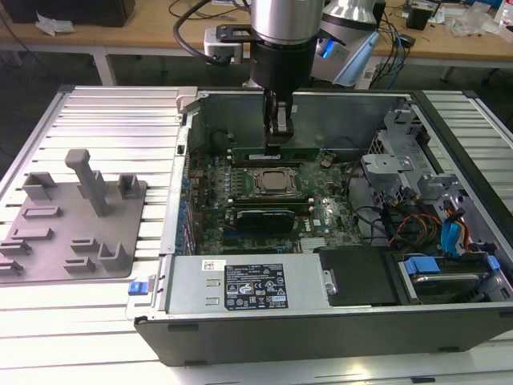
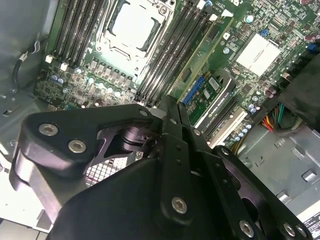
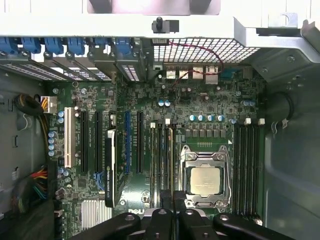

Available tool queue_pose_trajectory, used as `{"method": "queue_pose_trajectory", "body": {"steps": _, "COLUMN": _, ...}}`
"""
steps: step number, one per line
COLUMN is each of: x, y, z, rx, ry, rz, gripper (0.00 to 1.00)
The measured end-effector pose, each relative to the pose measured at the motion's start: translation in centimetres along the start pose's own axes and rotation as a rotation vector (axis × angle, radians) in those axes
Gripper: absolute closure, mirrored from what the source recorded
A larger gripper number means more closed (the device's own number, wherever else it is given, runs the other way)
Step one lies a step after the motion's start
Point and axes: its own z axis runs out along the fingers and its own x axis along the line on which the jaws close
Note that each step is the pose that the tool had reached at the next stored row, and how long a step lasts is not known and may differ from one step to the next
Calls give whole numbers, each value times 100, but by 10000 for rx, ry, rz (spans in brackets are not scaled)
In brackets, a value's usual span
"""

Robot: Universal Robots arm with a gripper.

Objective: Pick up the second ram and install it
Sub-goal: 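Pick up the second ram and move it above second insertion slot, then insert the second ram into the second slot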

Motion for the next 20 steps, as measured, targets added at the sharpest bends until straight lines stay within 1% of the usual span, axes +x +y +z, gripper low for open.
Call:
{"method": "queue_pose_trajectory", "body": {"steps": 11, "x": -3, "y": 0, "z": 11, "rx": 2, "ry": -4, "rz": 0, "gripper": 90}}
{"method": "queue_pose_trajectory", "body": {"steps": 14, "x": -28, "y": 1, "z": 61, "rx": 1, "ry": -8, "rz": -1, "gripper": 90}}
{"method": "queue_pose_trajectory", "body": {"steps": 20, "x": -30, "y": 20, "z": 238, "rx": 0, "ry": -5, "rz": 0, "gripper": 90}}
